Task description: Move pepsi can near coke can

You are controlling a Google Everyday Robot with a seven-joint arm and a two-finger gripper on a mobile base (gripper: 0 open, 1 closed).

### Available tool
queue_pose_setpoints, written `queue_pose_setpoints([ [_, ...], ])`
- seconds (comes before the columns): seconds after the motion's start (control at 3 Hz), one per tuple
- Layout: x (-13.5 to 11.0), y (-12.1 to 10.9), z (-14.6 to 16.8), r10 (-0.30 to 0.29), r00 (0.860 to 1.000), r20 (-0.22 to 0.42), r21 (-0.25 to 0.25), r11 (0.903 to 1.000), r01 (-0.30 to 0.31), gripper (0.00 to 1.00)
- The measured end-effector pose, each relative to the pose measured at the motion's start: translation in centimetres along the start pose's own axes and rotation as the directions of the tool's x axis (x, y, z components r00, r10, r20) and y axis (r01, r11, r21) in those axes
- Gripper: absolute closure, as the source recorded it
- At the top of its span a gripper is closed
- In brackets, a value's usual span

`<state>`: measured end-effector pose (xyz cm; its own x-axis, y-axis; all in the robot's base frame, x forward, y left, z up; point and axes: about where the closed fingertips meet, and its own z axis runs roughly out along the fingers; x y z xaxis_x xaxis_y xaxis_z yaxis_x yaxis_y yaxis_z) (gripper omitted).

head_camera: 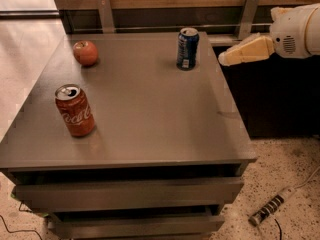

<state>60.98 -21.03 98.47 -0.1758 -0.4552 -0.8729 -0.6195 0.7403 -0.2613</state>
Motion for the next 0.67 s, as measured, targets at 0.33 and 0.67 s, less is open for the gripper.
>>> queue_pose_setpoints([
  [0.33,0.0,0.0,0.0,0.000,1.000,0.000,0.000,1.0000,0.000,0.00],
  [0.67,0.2,-0.6,2.1,0.026,0.999,0.024,-0.024,0.9994,-0.025,0.00],
])
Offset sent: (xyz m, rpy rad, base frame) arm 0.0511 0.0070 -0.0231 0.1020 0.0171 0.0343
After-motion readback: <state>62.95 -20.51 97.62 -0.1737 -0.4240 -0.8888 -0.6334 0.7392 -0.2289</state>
